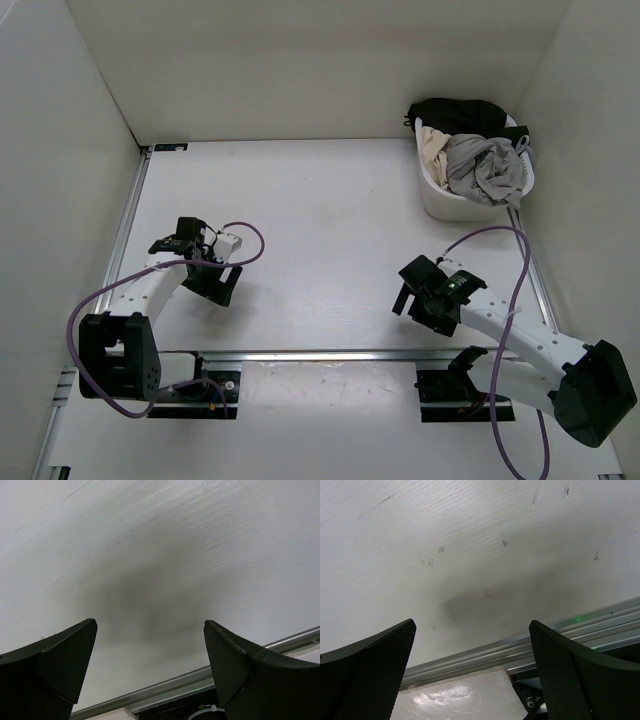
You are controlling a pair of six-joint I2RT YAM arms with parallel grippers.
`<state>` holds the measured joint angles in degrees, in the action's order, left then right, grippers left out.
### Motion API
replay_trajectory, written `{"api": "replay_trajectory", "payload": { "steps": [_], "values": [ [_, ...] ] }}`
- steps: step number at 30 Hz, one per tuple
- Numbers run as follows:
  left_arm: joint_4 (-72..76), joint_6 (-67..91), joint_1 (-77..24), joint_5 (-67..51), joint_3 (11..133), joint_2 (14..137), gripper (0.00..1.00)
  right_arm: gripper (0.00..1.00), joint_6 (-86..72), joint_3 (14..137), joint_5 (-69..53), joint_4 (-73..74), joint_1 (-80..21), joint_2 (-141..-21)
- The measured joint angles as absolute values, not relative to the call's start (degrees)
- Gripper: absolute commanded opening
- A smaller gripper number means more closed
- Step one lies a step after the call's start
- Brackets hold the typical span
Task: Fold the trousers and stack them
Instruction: Grab the trousers from the pile
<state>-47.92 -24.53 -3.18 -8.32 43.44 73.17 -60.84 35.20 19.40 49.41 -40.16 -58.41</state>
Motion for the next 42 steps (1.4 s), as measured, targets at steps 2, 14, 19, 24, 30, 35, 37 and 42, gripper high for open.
{"api": "replay_trajectory", "payload": {
  "steps": [2, 14, 19, 24, 30, 35, 37, 42],
  "values": [
    [-47.9, -24.6, -3.2, -8.3, 43.4, 73.2, 1.00, 0.99, -60.0, 35.3, 19.9, 49.8, -40.2, -58.0],
    [-49.0, -24.4, -3.7, -6.1, 44.6, 75.9, 1.00, 0.99, -30.3, 82.9, 34.1, 50.6, -32.2, -70.5],
    [-50.3, -23.9, -3.9, -3.6, 49.6, 78.7, 1.00, 0.99, -22.8, 112.2, 28.0, 48.8, -8.6, -90.6],
    [-50.3, -23.3, -3.9, -4.3, 56.9, 78.7, 1.00, 0.99, -22.1, 136.4, 19.4, 52.4, 5.4, -116.1],
    [-49.8, -22.7, -3.9, -5.0, 58.8, 79.2, 1.00, 0.47, -23.9, 128.6, 10.8, 52.8, 9.0, -128.3],
    [-50.0, -22.5, -3.9, -5.0, 58.6, 79.8, 1.00, 0.00, -25.3, 125.8, 8.8, 52.0, 8.3, -127.1],
    [-50.1, -22.5, -3.9, -4.8, 58.6, 79.8, 1.00, 0.00, -25.0, 121.1, 10.6, 49.5, 7.4, -121.2],
    [-50.2, -22.4, -3.9, -3.6, 58.6, 79.8, 1.00, 0.00, -21.0, 116.4, 17.5, 45.1, -1.9, -102.6]
  ]
}}
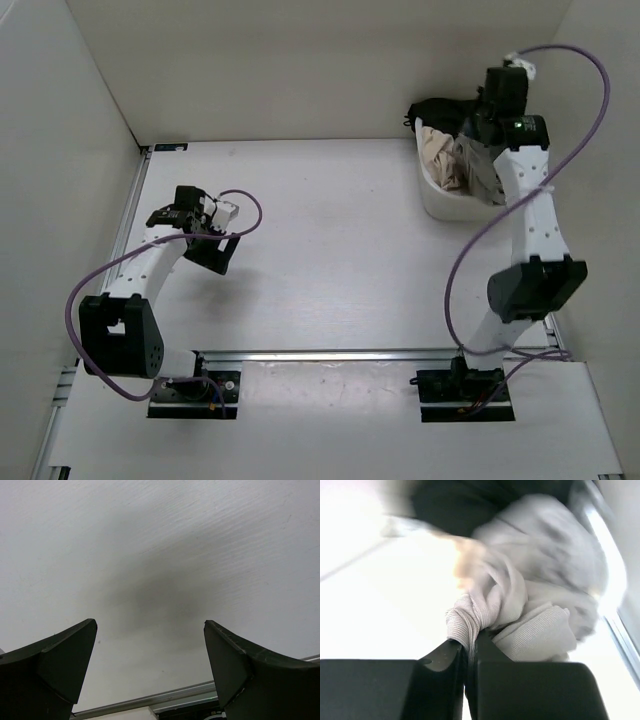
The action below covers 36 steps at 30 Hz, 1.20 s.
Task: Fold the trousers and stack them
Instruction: Grab the trousers from the pile
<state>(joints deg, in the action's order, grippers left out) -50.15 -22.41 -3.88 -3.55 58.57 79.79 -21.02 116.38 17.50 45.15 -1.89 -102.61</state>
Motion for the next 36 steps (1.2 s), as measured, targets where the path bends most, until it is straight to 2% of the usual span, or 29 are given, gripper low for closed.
{"api": "replay_trajectory", "payload": {
  "steps": [4, 7, 10, 13, 17, 22, 23, 25, 26, 29, 32, 34, 36],
  "values": [
    [-51.1, -22.4, -2.2, -5.1, 59.1, 80.3, 1.00, 0.00, -14.5, 121.6, 20.1, 40.2, -22.6, -95.6],
    [-52.7, -22.0, 0.7, -7.5, 62.0, 82.7, 1.00, 0.00, -9.4, 134.5, 20.8, 37.5, -40.3, -101.5],
    [-53.7, -21.6, 3.3, -9.3, 66.0, 84.6, 1.00, 0.00, -5.5, 142.0, 21.7, 31.4, -50.7, -107.8],
    [-54.2, -21.5, 5.2, -10.2, 69.9, 84.9, 1.00, 0.00, -4.5, 139.1, 25.1, 27.7, -53.8, -108.5],
    [-55.2, -21.5, 7.4, -11.2, 75.0, 84.9, 1.00, 0.00, -7.5, 137.1, 31.2, 28.3, -51.1, -109.8],
    [-55.9, -22.0, 9.8, -11.6, 77.4, 85.0, 1.00, 0.00, -11.4, 136.8, 27.0, 29.2, -47.9, -113.1],
    [-56.2, -22.0, 10.2, -11.6, 77.5, 85.1, 1.00, 0.21, -11.8, 137.5, 24.9, 29.4, -48.1, -114.4],
    [-56.8, -22.0, 10.8, -11.8, 77.7, 85.3, 1.00, 0.94, -12.8, 139.3, 18.8, 30.0, -49.5, -117.7],
    [-56.8, -22.0, 11.0, -11.9, 77.8, 85.5, 1.00, 0.99, -12.5, 139.9, 15.9, 31.1, -50.4, -119.4],
    [-57.0, -22.0, 11.2, -12.1, 77.8, 86.4, 1.00, 0.99, -12.0, 138.3, 12.0, 38.5, -53.6, -123.1],
    [-57.1, -22.0, 11.2, -12.6, 77.6, 86.9, 1.00, 0.99, -14.3, 120.5, 14.1, 39.8, -53.4, -116.6],
    [-57.3, -22.1, 11.2, -13.1, 77.3, 87.1, 1.00, 0.99, -18.7, 104.9, 14.5, 40.3, -47.6, -107.6],
    [-57.5, -22.1, 11.2, -13.6, 77.2, 87.5, 1.00, 0.99, -22.9, 97.6, 14.2, 42.2, -33.9, -100.5]
  ]
}}
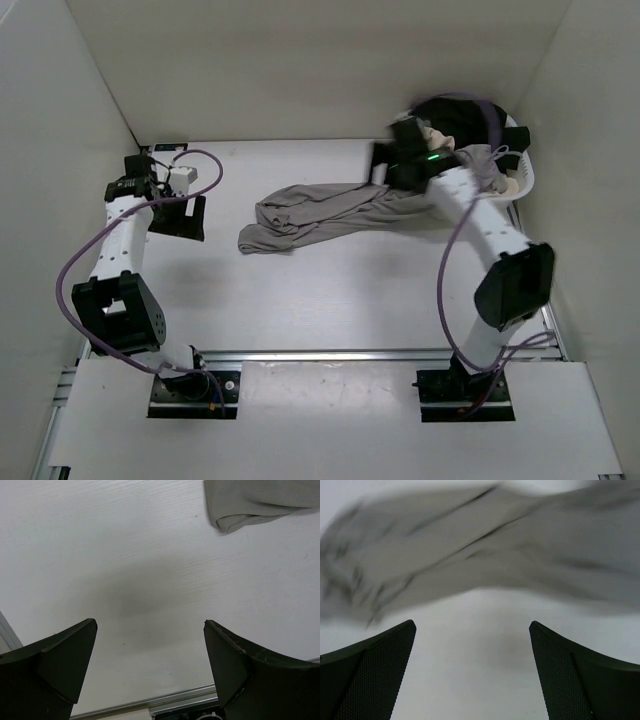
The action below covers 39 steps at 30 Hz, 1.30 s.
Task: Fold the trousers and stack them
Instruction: Grab the trousers from the pile
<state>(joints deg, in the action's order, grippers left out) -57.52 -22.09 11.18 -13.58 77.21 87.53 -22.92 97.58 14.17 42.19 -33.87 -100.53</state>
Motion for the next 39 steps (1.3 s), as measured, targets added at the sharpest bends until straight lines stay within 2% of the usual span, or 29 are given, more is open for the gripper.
{"api": "replay_trajectory", "payload": {
  "steps": [4, 6, 9, 12, 13, 17, 18, 21, 22, 23, 30, 34, 37, 39],
  "values": [
    [-57.7, -22.3, 11.2, -14.4, 76.1, 88.1, 1.00, 0.99, -26.5, 100.0, 13.9, 41.5, -4.2, -97.6],
    [-58.1, -22.5, 11.2, -14.5, 75.4, 88.3, 1.00, 0.99, -26.5, 104.9, 13.1, 44.5, 2.9, -100.0],
    [-58.3, -22.6, 11.2, -14.7, 74.6, 88.6, 1.00, 0.99, -26.0, 110.5, 10.8, 46.6, 3.2, -105.0],
    [-58.3, -22.7, 11.2, -14.9, 74.3, 88.6, 1.00, 0.92, -25.8, 112.0, 6.0, 46.5, 2.2, -110.8],
    [-58.3, -22.7, 11.2, -15.0, 74.3, 88.6, 1.00, 0.87, -26.0, 112.0, 4.6, 46.6, 2.3, -112.7],
    [-58.3, -22.7, 11.2, -15.3, 73.4, 88.6, 1.00, 0.81, -28.2, 111.0, 0.1, 46.5, 4.1, -118.1],
    [-58.3, -22.7, 11.2, -15.3, 73.2, 88.6, 1.00, 0.75, -28.6, 110.8, -0.8, 46.6, 4.7, -118.5],
    [-58.3, -22.7, 11.2, -15.3, 72.4, 88.6, 1.00, 0.28, -29.3, 110.8, -2.0, 46.2, 5.8, -118.3],
    [-58.3, -22.7, 11.2, -15.3, 72.2, 88.6, 1.00, 0.08, -29.7, 110.8, -1.9, 46.0, 6.1, -118.0],
    [-58.3, -22.7, 11.2, -15.3, 72.0, 88.6, 1.00, 0.00, -29.4, 110.8, -1.7, 45.9, 6.3, -117.7],
    [-58.4, -22.7, 11.2, -15.3, 71.6, 88.6, 1.00, 0.00, -28.6, 110.9, 1.7, 46.5, 5.8, -113.0],
    [-58.4, -23.0, 11.2, -15.3, 71.6, 88.6, 1.00, 0.00, -26.4, 110.9, 3.8, 46.3, 2.2, -105.3],
    [-58.4, -23.1, 11.2, -15.3, 71.6, 88.6, 1.00, 0.00, -24.1, 112.5, 7.9, 46.0, -7.5, -99.3],
    [-58.4, -23.1, 11.2, -15.2, 71.6, 88.6, 1.00, 0.00, -21.9, 116.0, 11.5, 44.4, -20.5, -97.5]
  ]
}}
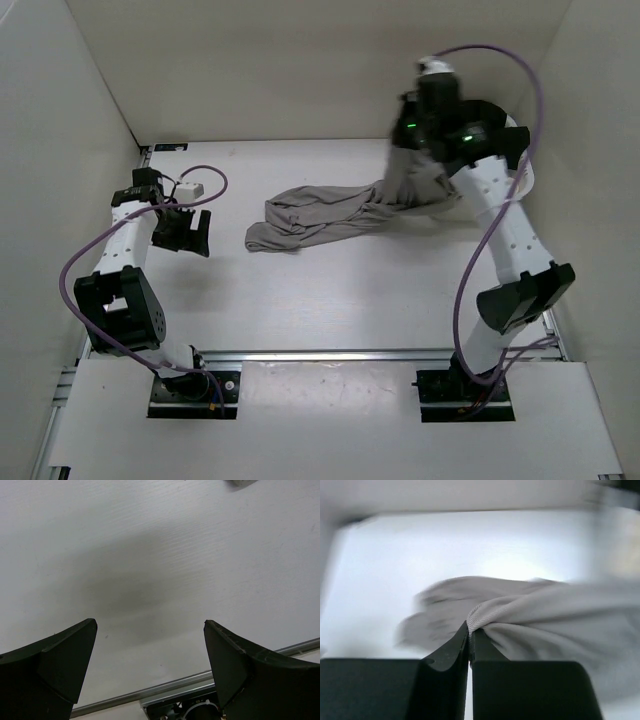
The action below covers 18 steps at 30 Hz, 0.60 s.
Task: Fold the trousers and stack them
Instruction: Grab the trousers from the pile
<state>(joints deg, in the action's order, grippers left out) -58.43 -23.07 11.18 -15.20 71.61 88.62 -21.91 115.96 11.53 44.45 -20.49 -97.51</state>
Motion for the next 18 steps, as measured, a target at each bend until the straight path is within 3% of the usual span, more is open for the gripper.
{"api": "replay_trajectory", "payload": {
  "steps": [3, 6, 13, 18],
  "values": [
    [-58.7, -23.0, 11.6, -15.2, 72.6, 88.8, 1.00, 0.00, -19.5, 121.6, 13.5, 40.8, -41.0, -99.6],
    [-58.7, -23.0, 12.8, -15.2, 74.5, 88.9, 1.00, 0.00, -19.0, 123.9, 13.6, 38.3, -51.8, -102.6],
    [-58.8, -23.6, 15.3, -14.8, 76.7, 89.0, 1.00, 0.00, -22.5, 124.2, 18.7, 39.1, -52.8, -107.7],
    [-59.1, -24.8, 15.3, -14.2, 76.7, 89.5, 1.00, 0.00, -26.8, 111.8, 23.5, 40.9, -49.3, -103.0]
  ]
}}
